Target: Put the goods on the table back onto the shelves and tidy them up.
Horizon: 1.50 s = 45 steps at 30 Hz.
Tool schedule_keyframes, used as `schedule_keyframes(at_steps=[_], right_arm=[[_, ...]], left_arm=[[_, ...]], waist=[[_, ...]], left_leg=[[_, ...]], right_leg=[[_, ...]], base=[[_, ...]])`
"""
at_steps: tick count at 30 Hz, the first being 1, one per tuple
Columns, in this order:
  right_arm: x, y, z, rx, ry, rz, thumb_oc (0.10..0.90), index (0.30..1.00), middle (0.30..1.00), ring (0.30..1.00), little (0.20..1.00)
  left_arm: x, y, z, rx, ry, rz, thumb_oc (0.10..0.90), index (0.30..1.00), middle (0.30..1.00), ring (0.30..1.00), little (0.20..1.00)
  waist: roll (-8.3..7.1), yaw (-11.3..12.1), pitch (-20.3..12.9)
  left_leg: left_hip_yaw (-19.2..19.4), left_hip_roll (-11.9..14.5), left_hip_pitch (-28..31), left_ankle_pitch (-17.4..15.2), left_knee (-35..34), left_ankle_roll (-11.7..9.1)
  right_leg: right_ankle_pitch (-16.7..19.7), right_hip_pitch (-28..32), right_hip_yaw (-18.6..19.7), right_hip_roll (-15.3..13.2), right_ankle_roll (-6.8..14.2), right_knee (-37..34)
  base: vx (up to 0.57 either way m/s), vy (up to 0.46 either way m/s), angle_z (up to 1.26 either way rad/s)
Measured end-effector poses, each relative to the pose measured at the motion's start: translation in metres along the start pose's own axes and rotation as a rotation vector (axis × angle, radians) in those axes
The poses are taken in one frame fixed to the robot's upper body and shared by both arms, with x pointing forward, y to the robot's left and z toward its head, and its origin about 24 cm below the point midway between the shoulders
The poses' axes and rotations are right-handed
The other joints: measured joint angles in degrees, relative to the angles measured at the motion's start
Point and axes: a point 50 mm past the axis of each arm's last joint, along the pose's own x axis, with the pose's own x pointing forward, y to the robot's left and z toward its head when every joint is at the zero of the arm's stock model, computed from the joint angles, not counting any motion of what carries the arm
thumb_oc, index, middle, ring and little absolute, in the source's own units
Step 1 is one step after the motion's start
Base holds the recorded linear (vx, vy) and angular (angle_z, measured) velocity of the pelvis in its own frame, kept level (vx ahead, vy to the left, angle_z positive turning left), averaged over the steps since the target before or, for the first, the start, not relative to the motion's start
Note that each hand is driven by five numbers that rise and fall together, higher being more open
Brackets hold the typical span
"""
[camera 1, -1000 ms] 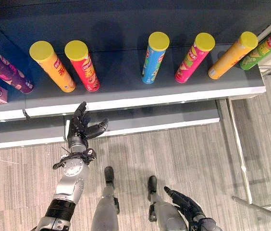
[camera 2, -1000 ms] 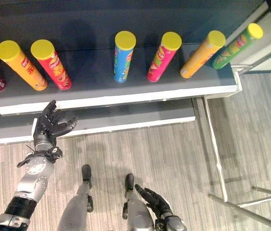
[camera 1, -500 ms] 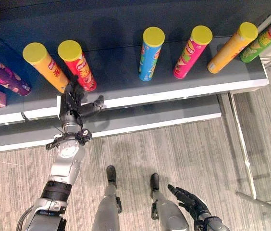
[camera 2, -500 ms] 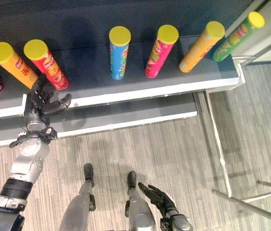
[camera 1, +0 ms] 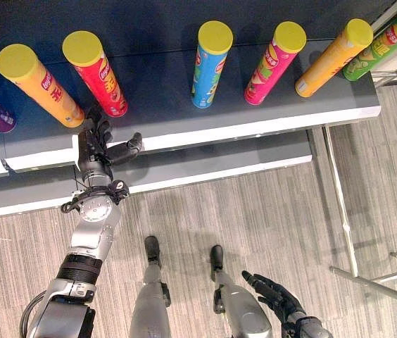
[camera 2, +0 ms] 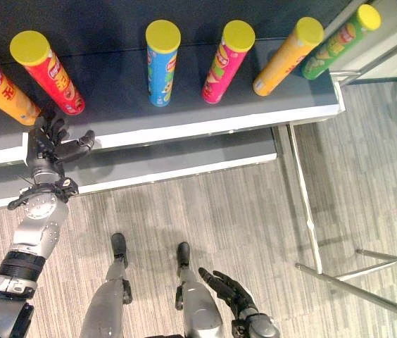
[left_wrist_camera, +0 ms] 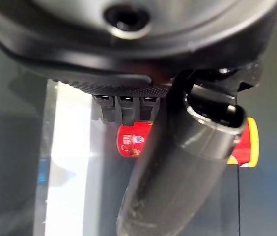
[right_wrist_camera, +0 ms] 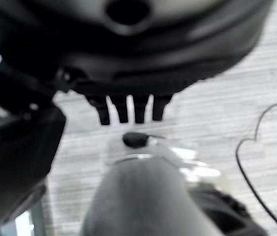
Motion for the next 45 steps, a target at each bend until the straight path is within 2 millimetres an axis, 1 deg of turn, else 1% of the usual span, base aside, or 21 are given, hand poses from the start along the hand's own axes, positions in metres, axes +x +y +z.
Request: schedule_keyframes(at_steps=[4, 9, 13, 14, 20, 24, 29, 32, 35, 40, 45], right_arm=[[0.002, 0.003, 0.003, 0.001, -0.013, 0.006, 0.8, 0.9, 0.9, 0.9, 0.9], [0.002, 0.004, 0.003, -0.004, -0.013, 0.011, 0.8, 0.9, 0.9, 0.9, 0.9], [0.003, 0.006, 0.0, -0.009, -0.001, 0.017, 0.8, 0.9, 0.9, 0.9, 0.9], [0.004, 0.006, -0.001, -0.01, 0.006, 0.017, 0.8, 0.9, 0.9, 0.9, 0.9], [0.004, 0.008, -0.002, -0.015, 0.009, 0.017, 0.8, 0.9, 0.9, 0.9, 0.9], [0.005, 0.015, 0.007, -0.025, -0.03, 0.039, 0.8, 0.9, 0.9, 0.9, 0.9], [0.005, 0.019, 0.016, -0.023, -0.075, 0.057, 0.8, 0.9, 0.9, 0.9, 0.9], [0.005, 0.02, 0.016, -0.022, -0.079, 0.059, 0.8, 0.9, 0.9, 0.9, 0.9], [0.005, 0.023, 0.016, -0.032, -0.075, 0.073, 0.8, 0.9, 0.9, 0.9, 0.9], [0.005, 0.023, 0.016, -0.033, -0.076, 0.075, 0.8, 0.9, 0.9, 0.9, 0.9], [0.005, 0.024, 0.021, -0.048, -0.095, 0.087, 0.8, 0.9, 0.9, 0.9, 0.9]], left_arm=[[-0.001, -0.002, -0.002, -0.01, 0.007, 0.011, 0.8, 0.9, 0.9, 0.9, 0.9], [0.001, 0.003, 0.002, 0.024, -0.014, 0.028, 0.8, 0.9, 0.9, 0.9, 0.9], [0.008, 0.008, 0.013, 0.082, -0.062, 0.047, 0.8, 0.9, 0.9, 0.9, 0.9], [0.011, 0.01, 0.017, 0.099, -0.077, 0.059, 0.8, 0.9, 0.9, 0.9, 0.9], [0.022, 0.017, 0.03, 0.148, -0.117, 0.089, 0.8, 0.9, 0.9, 0.9, 0.9], [0.029, 0.022, 0.037, 0.175, -0.135, 0.105, 0.8, 0.9, 0.9, 0.9, 0.9], [0.031, 0.02, 0.04, 0.174, -0.143, 0.103, 0.8, 0.9, 0.9, 0.9, 0.9], [0.031, 0.02, 0.039, 0.176, -0.14, 0.103, 0.8, 0.9, 0.9, 0.9, 0.9], [0.036, 0.019, 0.039, 0.189, -0.129, 0.11, 0.8, 0.9, 0.9, 0.9, 0.9], [0.042, 0.016, 0.044, 0.216, -0.137, 0.11, 0.8, 0.9, 0.9, 0.9, 0.9], [0.047, 0.014, 0.05, 0.226, -0.15, 0.109, 0.8, 0.9, 0.9, 0.9, 0.9]], waist=[[-0.1, 0.0, -0.1], [-0.29, -0.1, 0.0], [-1.13, -0.2, -0.1], [-1.6, -0.2, -0.1], [-2.13, -0.4, -0.1], [-3.42, -0.5, 0.0], [-4.3, -0.7, 0.1], [-4.45, -0.7, 0.0], [-4.45, -1.0, 0.1], [-4.51, -1.6, 0.1], [-4.52, -1.9, 0.1]], left_leg=[[0.0, 0.0, 0.0, 0.0, 0.0, 0.0], [0.0, 0.0, 0.0, 0.0, 0.0, 0.0], [0.0, 0.0, -0.2, 0.0, 0.0, 0.0], [0.0, 0.0, -0.2, 0.0, 0.0, 0.0], [0.0, 0.1, -1.1, 0.0, 0.0, 0.0], [0.1, 0.1, -1.2, 0.0, 0.0, 0.0], [0.1, 0.1, -1.4, 0.0, 0.0, 0.0], [0.0, 0.1, -1.4, 0.0, 0.0, 0.0], [0.0, 0.1, -1.6, 0.0, 0.0, 0.0], [0.0, 0.1, -1.9, 0.0, 0.0, 0.0], [0.1, 0.1, -2.0, 0.0, 0.0, 0.0]], right_leg=[[0.0, 0.0, 0.0, 0.0, 0.0, 0.0], [0.0, 0.0, 0.0, 0.0, 0.0, 0.0], [0.0, -0.2, 0.0, 0.0, 0.0, 0.0], [0.0, -0.3, 0.0, 0.0, 0.0, 0.0], [0.1, -1.1, 0.0, 0.1, 0.0, 0.0], [0.1, -1.3, 0.0, 0.1, 0.0, 0.0], [0.1, -1.4, 0.0, 0.1, 0.0, 0.0], [0.1, -1.5, 0.0, 0.1, 0.0, 0.0], [0.1, -1.6, -0.1, 0.1, 0.0, 0.0], [0.2, -2.0, 0.0, 0.1, 0.0, 0.0], [0.2, -2.1, 0.0, 0.1, 0.0, 0.0]], base=[[0.0, 0.0, 0.0], [0.0, 0.0, 0.0], [0.0, 0.0, 0.0], [0.0, 0.0, 0.0], [0.0, 0.0, 0.0], [0.0, 0.0, 0.0], [0.0, 0.0, 0.0], [0.0, 0.0, 0.0], [0.0, 0.0, 0.0], [0.0, 0.0, 0.0], [0.0, 0.0, 0.0]])
